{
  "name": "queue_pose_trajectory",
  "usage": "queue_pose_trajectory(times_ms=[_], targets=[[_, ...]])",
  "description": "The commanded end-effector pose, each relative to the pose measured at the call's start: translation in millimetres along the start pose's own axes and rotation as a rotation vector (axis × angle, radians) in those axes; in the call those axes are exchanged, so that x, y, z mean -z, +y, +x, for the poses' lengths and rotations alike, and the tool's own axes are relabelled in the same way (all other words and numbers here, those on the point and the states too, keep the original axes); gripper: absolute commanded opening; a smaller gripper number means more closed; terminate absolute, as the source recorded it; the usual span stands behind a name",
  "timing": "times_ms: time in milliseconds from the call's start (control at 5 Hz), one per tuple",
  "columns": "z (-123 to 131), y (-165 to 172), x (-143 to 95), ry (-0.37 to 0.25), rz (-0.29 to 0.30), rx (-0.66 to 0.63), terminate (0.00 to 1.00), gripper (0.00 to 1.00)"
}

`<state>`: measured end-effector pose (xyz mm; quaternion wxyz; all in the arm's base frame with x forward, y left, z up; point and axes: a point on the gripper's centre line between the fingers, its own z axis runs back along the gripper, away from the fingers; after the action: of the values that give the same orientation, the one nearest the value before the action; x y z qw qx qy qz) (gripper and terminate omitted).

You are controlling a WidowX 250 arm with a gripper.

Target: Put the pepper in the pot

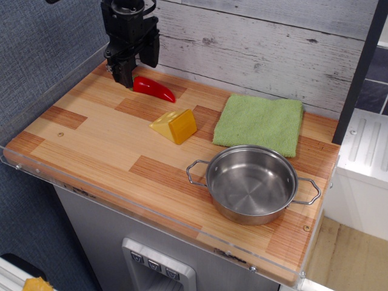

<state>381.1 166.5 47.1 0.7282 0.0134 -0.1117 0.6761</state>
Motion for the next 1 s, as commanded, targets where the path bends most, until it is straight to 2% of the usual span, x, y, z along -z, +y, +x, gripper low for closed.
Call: queue_pose_trajectory(times_ms=[0, 600, 800], targets=[[20, -9, -8, -0.007, -0.01, -0.031, 0.0, 1.0], [14, -13, 20, -0.008, 0.076, -0.021, 0.0, 1.0], [13, -13, 25, 0.011, 0.08, -0.032, 0.0, 1.0]])
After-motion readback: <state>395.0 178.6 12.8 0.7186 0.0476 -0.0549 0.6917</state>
